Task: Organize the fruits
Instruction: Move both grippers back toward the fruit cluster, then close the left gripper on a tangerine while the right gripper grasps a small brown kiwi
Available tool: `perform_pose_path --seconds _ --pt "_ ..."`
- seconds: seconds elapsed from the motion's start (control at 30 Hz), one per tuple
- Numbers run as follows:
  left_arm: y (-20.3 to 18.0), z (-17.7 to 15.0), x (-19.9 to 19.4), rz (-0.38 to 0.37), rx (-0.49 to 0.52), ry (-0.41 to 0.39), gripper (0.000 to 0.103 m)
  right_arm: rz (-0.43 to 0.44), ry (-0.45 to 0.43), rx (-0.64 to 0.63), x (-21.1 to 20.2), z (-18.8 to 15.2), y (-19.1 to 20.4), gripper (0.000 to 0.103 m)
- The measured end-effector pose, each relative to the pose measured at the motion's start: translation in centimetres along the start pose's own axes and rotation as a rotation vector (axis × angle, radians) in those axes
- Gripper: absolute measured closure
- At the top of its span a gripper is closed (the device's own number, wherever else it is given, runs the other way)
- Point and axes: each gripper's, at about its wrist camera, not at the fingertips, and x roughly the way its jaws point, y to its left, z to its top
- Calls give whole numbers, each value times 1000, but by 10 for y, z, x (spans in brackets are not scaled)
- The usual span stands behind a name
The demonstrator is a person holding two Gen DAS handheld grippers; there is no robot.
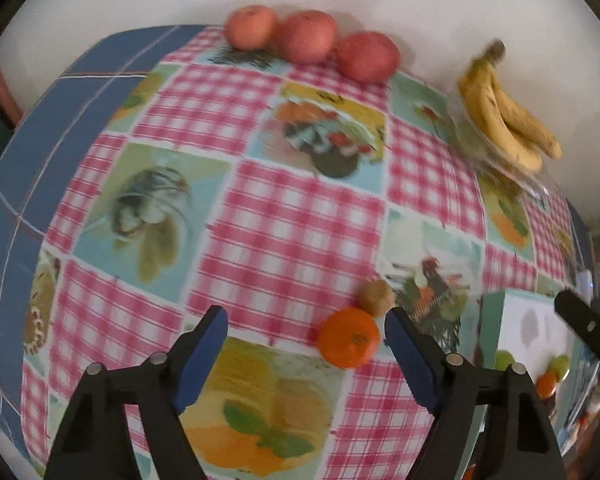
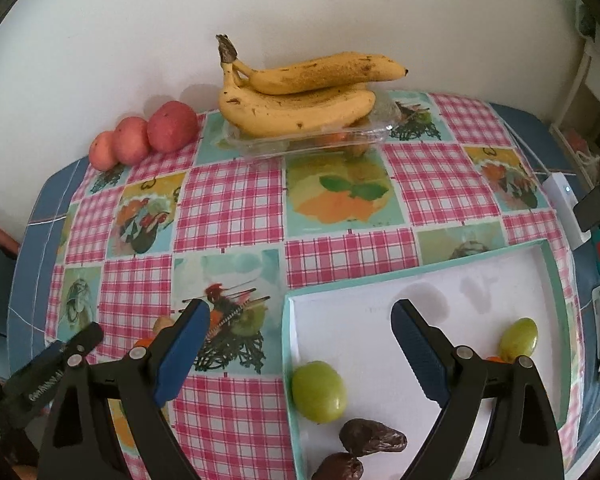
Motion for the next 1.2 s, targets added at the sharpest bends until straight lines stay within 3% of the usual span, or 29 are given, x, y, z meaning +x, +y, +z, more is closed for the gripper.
perform_pose_path --seconds 0.2,0.3,0.47,0.7,0.9,1.2 --pt "-15 -7 12 -23 41 44 34 -5 -7 20 -3 0 -5 11" --pt "-18 -10 16 -25 52 57 48 -4 0 16 -1 0 -5 11" --pt "-21 -12 18 -44 55 60 62 -5 6 -4 1 -1 0 11" --pt "-13 -4 11 -55 24 41 64 -7 8 -13 2 -1 3 11" --pt "34 10 -11 -10 -119 -40 64 11 17 -27 10 -5 13 11" --pt "82 17 -33 8 -242 -115 64 86 26 -137 34 -19 69 15"
